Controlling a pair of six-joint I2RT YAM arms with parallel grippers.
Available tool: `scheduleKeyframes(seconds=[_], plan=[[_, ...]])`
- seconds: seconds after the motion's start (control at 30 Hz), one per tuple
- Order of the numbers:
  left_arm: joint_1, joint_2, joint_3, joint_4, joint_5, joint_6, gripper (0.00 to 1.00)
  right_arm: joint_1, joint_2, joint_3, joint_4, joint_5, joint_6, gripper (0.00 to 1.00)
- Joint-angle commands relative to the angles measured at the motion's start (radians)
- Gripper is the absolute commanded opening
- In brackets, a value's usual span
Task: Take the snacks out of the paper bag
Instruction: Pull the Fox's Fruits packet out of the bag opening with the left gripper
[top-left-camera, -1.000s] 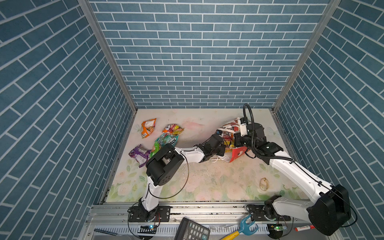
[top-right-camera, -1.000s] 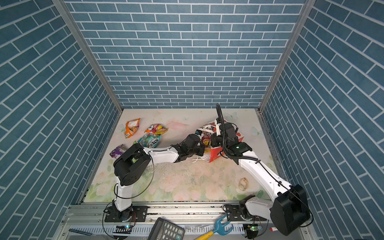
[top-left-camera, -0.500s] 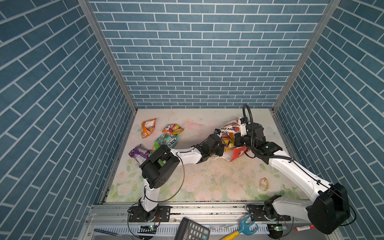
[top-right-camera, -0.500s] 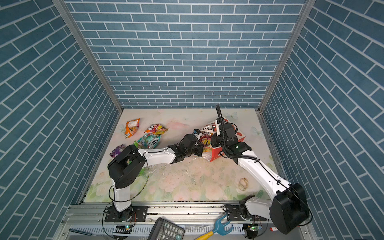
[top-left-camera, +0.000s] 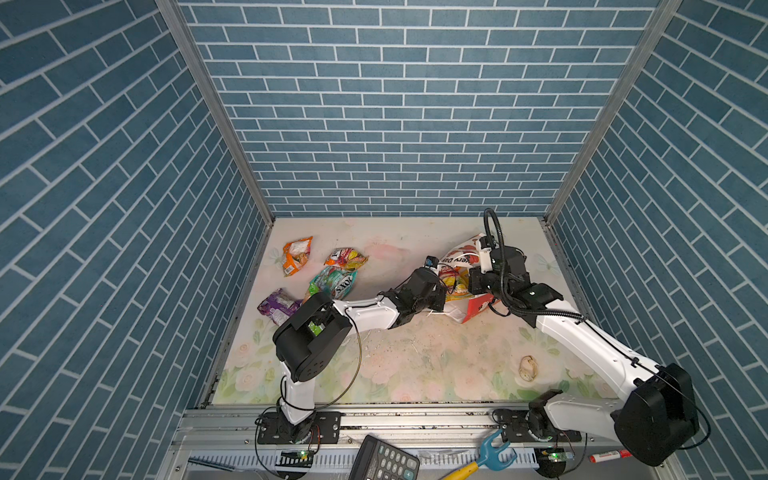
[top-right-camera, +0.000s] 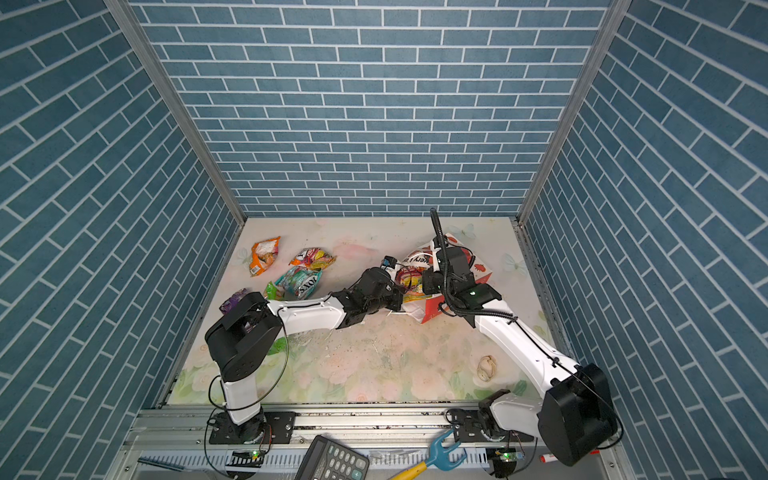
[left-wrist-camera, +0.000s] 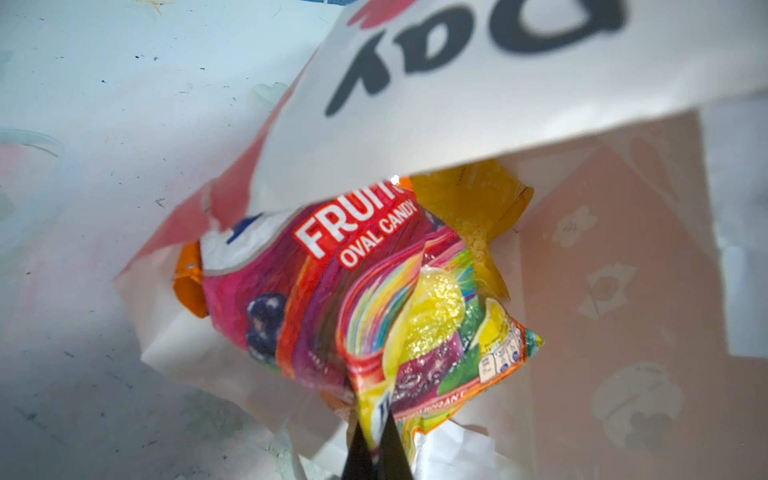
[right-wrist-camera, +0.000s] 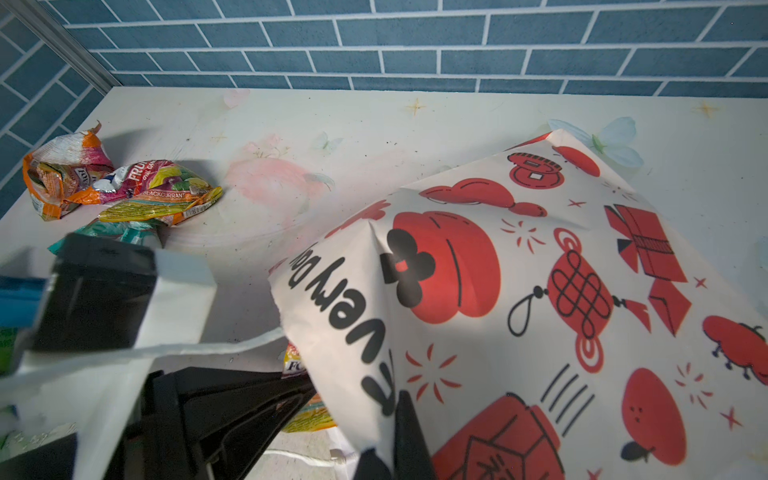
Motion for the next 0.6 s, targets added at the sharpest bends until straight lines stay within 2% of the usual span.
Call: scheduleKeyframes(seconds=[0.0,0.57], plan=[[0.009,-0.062,-0.019,0.083,-0.018,0.007,0.00,0.000,-0.012,-0.002,-0.060,0.028,0.032,0.00],[0.014,-0.120,-0.048,0.114,0.011,-0.003,0.00,0.000,0.014,0.030,-0.075,0.038,0.040,0.00]])
